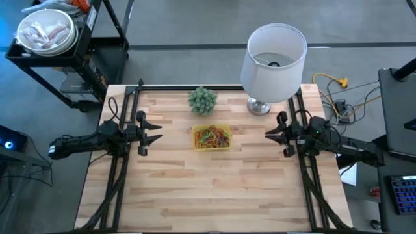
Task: Pick and place rubber bands into bin
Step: Return to Home Position
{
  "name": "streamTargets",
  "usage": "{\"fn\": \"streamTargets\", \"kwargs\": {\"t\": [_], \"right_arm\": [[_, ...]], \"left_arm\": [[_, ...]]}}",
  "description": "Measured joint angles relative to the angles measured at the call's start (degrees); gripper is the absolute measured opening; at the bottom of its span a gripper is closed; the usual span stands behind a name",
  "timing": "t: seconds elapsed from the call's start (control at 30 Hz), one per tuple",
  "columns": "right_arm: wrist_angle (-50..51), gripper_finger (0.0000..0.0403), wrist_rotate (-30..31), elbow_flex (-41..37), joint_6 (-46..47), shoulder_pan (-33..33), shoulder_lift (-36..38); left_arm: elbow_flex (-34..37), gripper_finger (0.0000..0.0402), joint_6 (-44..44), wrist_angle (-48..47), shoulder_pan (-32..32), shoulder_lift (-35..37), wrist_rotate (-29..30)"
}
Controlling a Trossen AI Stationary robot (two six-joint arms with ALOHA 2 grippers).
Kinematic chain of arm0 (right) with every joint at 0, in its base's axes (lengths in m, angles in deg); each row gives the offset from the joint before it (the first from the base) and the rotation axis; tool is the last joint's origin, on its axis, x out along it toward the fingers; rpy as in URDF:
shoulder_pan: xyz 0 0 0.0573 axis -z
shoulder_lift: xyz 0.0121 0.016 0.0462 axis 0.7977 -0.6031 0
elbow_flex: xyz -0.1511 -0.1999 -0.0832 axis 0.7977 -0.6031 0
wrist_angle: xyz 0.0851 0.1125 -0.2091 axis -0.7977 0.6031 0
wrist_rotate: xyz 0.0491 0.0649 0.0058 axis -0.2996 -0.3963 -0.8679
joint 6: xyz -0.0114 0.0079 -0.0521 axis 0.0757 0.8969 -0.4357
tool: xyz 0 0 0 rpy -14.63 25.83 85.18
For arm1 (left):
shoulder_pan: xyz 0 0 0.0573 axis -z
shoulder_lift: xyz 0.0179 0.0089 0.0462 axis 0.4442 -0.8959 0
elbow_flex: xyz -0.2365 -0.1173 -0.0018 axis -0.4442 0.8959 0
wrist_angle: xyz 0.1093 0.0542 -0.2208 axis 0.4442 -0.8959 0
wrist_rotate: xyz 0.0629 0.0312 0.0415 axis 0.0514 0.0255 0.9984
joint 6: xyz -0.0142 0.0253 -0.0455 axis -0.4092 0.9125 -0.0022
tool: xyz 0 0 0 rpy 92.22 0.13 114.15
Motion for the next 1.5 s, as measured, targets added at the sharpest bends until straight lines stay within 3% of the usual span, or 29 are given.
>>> {"fn": "streamTargets", "kwargs": {"t": [0.47, 0.83, 1.23, 1.5], "right_arm": [[-0.5, 0.0048, -0.1, -2.6, 0.6, -0.5, 0.0], [-3.5, 0.0048, 0.4, -4.0, -3.1, -5.8, -0.1], [-3.6, 0.0048, 13.8, -4.0, -5.3, -16.6, -0.5], [-3.4, 0.0048, 15.3, -4.0, -6.7, -16.9, -0.5]], "left_arm": [[0.0, 0.0144, -1.2, 0.0, 0.0, -0.1, -0.9], [0.0, 0.0144, -1.0, 0.1, 0.0, -0.1, -0.9], [0.0, 0.0144, -1.0, 0.1, 0.0, -0.1, -0.9], [0.0, 0.0144, -1.0, 0.0, 0.0, -0.3, -0.9]]}}
